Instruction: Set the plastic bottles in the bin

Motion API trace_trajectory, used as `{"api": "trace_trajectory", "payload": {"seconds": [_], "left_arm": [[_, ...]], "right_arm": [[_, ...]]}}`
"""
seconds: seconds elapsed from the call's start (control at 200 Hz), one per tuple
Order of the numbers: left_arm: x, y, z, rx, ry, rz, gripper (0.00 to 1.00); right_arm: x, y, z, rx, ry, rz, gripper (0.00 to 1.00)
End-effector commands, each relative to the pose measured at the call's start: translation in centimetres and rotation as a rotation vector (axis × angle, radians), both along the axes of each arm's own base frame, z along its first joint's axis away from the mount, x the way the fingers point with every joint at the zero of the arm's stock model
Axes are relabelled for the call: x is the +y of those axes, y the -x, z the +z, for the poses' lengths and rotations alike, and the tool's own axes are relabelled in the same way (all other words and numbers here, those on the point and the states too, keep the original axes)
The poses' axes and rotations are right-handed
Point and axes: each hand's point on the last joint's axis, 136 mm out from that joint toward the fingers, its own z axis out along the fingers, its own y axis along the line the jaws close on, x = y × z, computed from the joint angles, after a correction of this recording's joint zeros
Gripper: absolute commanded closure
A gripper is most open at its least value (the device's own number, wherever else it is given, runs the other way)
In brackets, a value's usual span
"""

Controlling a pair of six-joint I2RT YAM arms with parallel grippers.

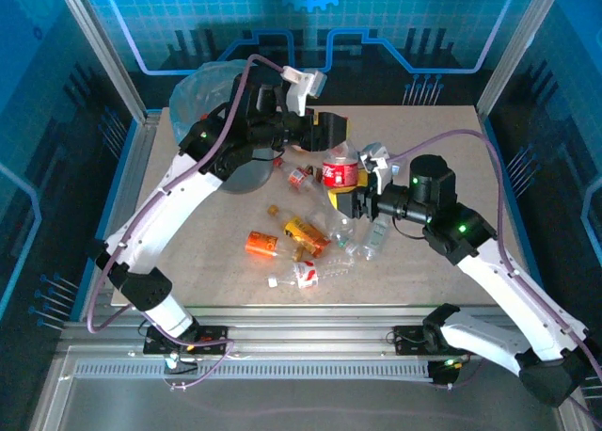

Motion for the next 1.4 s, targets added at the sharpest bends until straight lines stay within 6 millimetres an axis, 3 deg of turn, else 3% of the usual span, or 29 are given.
{"api": "trace_trajectory", "payload": {"seconds": [0.0, 0.09, 0.19, 0.29, 0.505, 0.61, 0.65, 0.885, 1.05, 1.166, 1.291, 1.396], "left_arm": [[0.9, 0.5, 0.7, -0.014, 0.008, 0.015, 0.52], [0.7, 0.5, 0.5, -0.010, 0.007, 0.010, 0.60], [0.7, 0.5, 0.5, -0.013, 0.007, 0.007, 0.61], [0.6, 0.5, 0.4, -0.010, 0.004, 0.006, 0.74], [1.2, 0.4, 0.8, -0.032, 0.004, 0.033, 0.89], [1.6, 0.1, 1.3, -0.051, 0.019, 0.066, 1.00], [1.9, 0.0, 1.4, -0.061, 0.024, 0.083, 1.00], [3.5, -1.6, 2.6, -0.129, 0.030, 0.176, 1.00], [6.4, -3.8, 4.1, -0.160, 0.057, 0.283, 1.00], [9.2, -5.0, 6.3, -0.225, 0.072, 0.346, 1.00], [13.8, -7.0, 9.5, -0.318, 0.047, 0.463, 1.00], [17.5, -8.9, 10.8, -0.370, 0.023, 0.558, 1.00]], "right_arm": [[0.7, 1.0, 2.1, -0.071, -0.011, 0.057, 0.49], [0.8, 1.2, 1.9, -0.072, 0.001, 0.064, 0.49], [0.8, 1.4, 1.8, -0.068, 0.009, 0.067, 0.49], [0.9, 1.5, 1.4, -0.063, 0.014, 0.071, 0.49], [0.8, 1.3, 1.3, -0.064, 0.024, 0.048, 0.46], [0.3, 0.6, 1.5, -0.063, 0.035, -0.006, 0.35], [0.1, 0.3, 1.6, -0.065, 0.042, -0.031, 0.27], [-1.1, -0.9, 2.5, -0.108, 0.067, -0.125, 0.04], [-1.4, -1.6, 4.7, -0.145, 0.048, -0.163, 0.03], [-1.4, -2.0, 6.1, -0.167, 0.031, -0.182, 0.04], [-0.9, -2.1, 7.4, -0.192, 0.011, -0.163, 0.06], [-0.4, -2.2, 7.9, -0.192, 0.001, -0.147, 0.07]]}}
